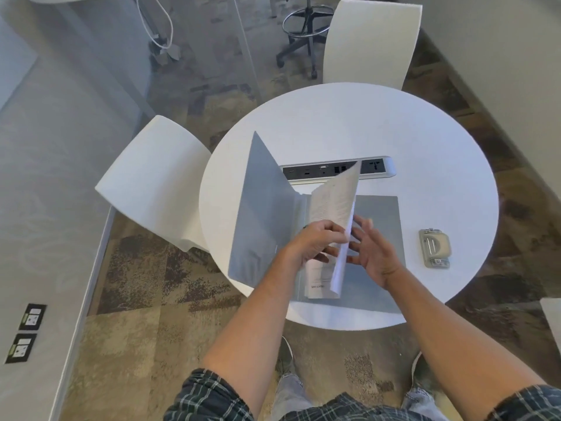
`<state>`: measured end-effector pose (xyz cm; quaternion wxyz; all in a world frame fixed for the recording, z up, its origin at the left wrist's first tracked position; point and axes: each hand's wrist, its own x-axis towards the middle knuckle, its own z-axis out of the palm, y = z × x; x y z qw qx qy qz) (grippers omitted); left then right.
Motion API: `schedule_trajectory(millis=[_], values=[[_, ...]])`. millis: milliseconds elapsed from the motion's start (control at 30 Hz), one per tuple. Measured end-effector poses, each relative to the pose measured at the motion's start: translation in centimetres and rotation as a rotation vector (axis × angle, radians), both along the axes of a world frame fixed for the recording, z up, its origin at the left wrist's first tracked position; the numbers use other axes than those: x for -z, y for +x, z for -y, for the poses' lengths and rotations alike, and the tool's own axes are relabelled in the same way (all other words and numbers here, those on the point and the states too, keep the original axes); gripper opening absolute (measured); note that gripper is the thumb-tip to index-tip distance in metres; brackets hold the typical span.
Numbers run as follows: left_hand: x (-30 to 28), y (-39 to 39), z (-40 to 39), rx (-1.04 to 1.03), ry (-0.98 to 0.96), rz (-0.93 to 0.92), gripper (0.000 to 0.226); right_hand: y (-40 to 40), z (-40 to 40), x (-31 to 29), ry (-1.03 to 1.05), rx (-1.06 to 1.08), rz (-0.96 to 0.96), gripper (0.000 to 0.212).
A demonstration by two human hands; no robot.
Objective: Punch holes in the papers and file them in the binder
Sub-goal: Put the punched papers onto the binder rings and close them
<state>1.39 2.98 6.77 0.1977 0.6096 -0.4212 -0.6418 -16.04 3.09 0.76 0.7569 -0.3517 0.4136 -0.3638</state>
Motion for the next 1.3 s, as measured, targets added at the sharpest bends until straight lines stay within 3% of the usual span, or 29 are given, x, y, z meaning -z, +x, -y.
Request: schedule_trajectory(millis=[100,133,233,300,367,467,600,733,800,867,1133,1300], values=[[1.7,-0.8,-0.1,0.038,0.076,-0.022,0.029,-2.1,-0.3,0.2,0.087,0.077,0.161,0.054],[2.2,-0.7,-0.2,0.042,0.085,0.001,0.03,-2.8,-0.4,0.3,0.098,0.124,0.123,0.045],[3.5,0.0,-0.6,0.027,0.057,0.099,0.031,-4.8,-0.5,2.1,0.096,0.299,-0.367,0.023],[4.3,0.9,-0.9,-0.057,0.016,0.145,0.025,-5.8,-0.6,3.4,0.127,0.335,-0.553,0.015],[5.2,1.9,-1.2,-0.161,-0.043,0.255,0.018,-6.2,-0.8,4.0,0.139,0.343,-0.668,0.013],[6.7,3.3,-1.4,-0.247,-0.084,0.496,0.018,-5.6,-0.7,3.9,0.096,0.333,-0.965,0.031],[7.9,4.1,-1.7,-0.21,-0.108,0.687,0.015,-2.8,-1.5,3.8,-0.314,0.205,-1.342,0.049],[8.4,3.7,-1.8,-0.124,-0.099,0.791,0.009,1.1,-2.3,3.9,-0.653,-0.406,-1.246,0.056],[8.7,3.6,-1.7,-0.115,-0.097,0.838,0.017,2.7,-2.8,4.4,-0.728,-0.677,-1.286,0.064],[8.7,3.3,-1.6,-0.122,-0.087,0.862,0.02,3.5,-3.2,4.9,-0.727,-0.813,-1.35,0.068],[13.1,3.9,0.2,-0.278,0.073,0.72,0.03,3.2,-3.7,6.0,-0.722,-0.898,-1.376,0.079],[10.4,2.7,0.6,-0.275,0.08,0.711,0.036,3.0,-3.8,6.1,-0.719,-0.887,-1.357,0.078]])
